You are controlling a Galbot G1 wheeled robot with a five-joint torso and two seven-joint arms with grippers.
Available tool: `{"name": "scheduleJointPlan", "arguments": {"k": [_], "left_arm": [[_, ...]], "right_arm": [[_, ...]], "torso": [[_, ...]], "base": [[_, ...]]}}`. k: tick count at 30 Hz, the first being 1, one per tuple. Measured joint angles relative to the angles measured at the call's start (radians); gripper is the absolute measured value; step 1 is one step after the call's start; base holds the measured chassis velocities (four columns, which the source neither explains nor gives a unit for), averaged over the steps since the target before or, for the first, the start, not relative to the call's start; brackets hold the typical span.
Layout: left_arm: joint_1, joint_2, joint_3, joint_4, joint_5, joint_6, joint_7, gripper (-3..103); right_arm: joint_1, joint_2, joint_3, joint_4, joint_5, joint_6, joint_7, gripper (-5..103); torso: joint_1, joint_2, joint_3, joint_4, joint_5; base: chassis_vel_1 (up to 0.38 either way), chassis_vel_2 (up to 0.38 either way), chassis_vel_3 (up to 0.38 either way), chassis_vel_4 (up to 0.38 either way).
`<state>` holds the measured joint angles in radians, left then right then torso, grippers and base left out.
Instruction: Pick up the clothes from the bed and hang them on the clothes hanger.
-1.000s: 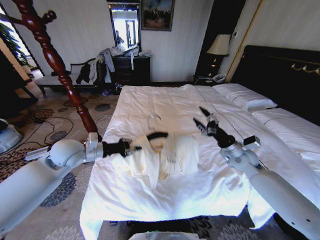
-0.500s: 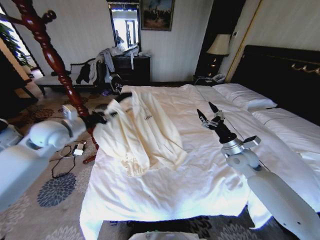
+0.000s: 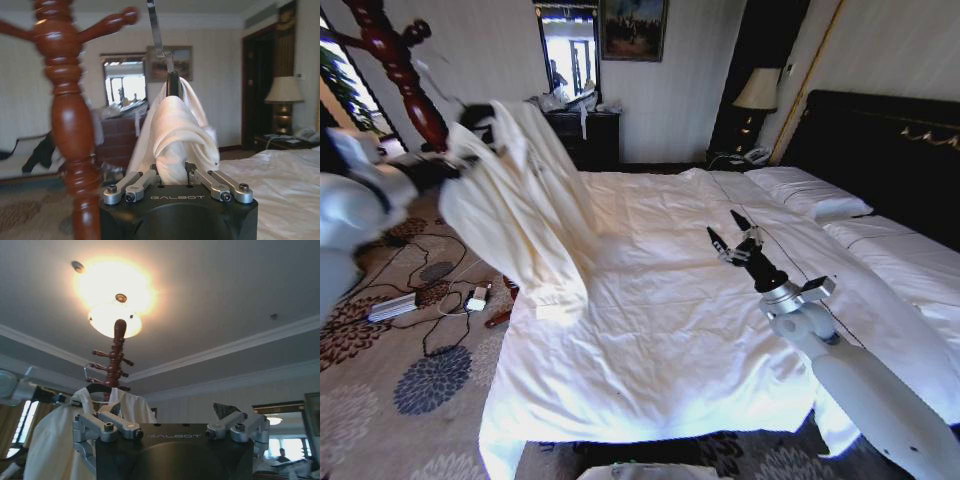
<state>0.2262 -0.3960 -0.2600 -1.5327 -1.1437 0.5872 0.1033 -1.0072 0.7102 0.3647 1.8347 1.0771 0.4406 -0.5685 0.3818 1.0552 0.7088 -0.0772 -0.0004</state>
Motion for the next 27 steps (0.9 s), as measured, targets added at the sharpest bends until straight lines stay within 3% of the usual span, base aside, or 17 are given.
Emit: {"name": "scheduleJointPlan", "arguments": {"k": [8,14,27], "left_arm": [[-0.224,-0.061,0.174,0.185,-0.009,0.041,0.013,17],[-0.430,-0.162,0.306,0.345,0.006,0.043,0.016,17],[-0.574,-0.234,0.369,0.502,0.019,0.035,0.034,17]], "right_arm": [[0.009,0.009,-0.011,-0.022,0.004,0.001,-0.056,100],[0.000,0.008,-0.002,-0.045,0.004,0.022,-0.075,100],[-0.012,-0.002,0.011,-0.063,-0.001,0.042,-0.096,100]], "torso": [[0.000,0.000,0.000,-0.0009,-0.0001],[0.000,0.000,0.000,-0.0009,0.0003],[0.000,0.000,0.000,-0.0003,0.0002]], "base": [[0.000,0.000,0.000,0.000],[0.000,0.000,0.000,0.000],[0.000,0.000,0.000,0.000]]}}
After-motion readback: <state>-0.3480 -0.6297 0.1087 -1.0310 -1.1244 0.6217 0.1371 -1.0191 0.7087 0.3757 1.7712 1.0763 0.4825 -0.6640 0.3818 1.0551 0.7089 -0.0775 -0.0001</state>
